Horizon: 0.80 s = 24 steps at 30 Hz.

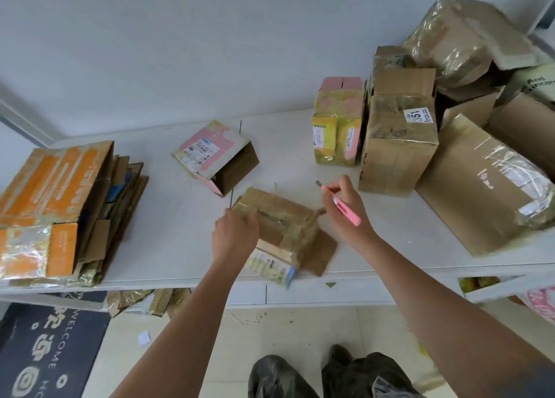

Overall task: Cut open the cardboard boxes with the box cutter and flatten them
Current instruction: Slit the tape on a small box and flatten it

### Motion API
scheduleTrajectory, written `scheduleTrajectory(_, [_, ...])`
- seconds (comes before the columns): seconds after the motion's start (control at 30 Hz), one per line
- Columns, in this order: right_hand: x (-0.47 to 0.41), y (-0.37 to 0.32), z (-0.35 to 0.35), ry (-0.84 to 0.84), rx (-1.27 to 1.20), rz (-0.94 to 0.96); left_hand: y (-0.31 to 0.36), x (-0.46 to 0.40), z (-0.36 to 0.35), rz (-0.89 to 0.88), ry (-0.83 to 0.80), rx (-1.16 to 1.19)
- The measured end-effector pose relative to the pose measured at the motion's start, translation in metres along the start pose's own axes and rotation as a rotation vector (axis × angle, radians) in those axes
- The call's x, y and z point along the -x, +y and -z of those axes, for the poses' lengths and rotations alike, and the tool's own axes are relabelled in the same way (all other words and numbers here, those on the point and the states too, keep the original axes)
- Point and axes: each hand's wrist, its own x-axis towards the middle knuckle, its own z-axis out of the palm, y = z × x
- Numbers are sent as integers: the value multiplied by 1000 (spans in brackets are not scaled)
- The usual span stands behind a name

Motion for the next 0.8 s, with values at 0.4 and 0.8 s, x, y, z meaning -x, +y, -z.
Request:
scheduleTrajectory(0.4, [31,16,-4,74,-234,-125,43,3,-40,199,-134,-338])
scheduleTrajectory(0.8, [20,12,-6,59,-428,-180,-1,-18,-12,-453,-569,-232])
